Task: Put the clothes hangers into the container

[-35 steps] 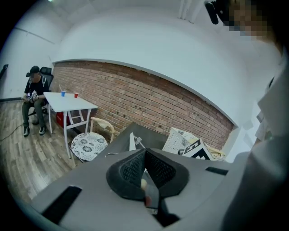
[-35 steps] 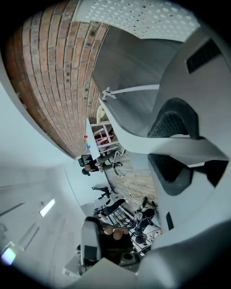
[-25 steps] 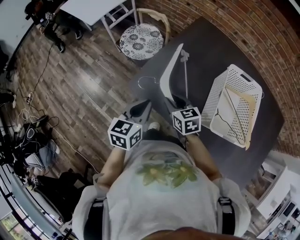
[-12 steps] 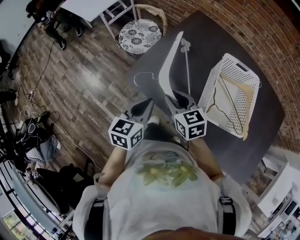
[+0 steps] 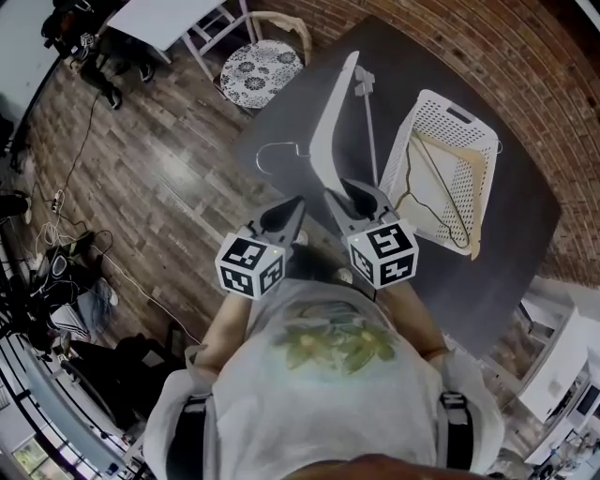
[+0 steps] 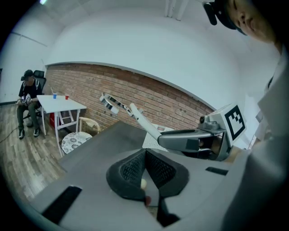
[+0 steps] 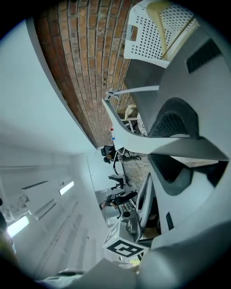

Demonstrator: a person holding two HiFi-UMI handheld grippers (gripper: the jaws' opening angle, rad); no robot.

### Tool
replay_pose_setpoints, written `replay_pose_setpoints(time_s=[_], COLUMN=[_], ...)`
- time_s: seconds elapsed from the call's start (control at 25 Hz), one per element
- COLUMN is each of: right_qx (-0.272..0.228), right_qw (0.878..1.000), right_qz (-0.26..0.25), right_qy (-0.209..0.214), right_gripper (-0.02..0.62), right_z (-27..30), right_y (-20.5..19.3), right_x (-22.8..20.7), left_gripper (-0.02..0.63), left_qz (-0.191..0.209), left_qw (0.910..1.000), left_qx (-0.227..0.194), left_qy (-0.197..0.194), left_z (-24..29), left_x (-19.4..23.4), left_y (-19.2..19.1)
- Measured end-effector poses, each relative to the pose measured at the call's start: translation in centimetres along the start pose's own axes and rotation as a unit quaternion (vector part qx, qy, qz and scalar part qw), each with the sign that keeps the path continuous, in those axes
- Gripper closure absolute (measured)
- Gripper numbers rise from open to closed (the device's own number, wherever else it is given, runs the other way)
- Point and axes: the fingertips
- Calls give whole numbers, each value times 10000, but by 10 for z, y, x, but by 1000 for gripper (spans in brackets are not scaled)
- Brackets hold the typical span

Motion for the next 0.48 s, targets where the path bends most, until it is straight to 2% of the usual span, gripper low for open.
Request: replay_pose_setpoints(time_s=[0.48], right_qx=[-340], right_qw=[9987], right_qz=[-75], right_qy=[-368], right_gripper=[462], right_z=[-68], right_y=[7], right_x=[-18], left_gripper=[577], left_qz=[220], left_qw=[9987], left_qx=[33], left_qy=[-463], left_z=[18], left_x=[-60], left_y=[-3])
Point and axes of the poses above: the fingertips, and each gripper's own axes: z forward along the fingers, x to its left, y out of its top, and after that the axes turned 5 degrees about y, right-handed
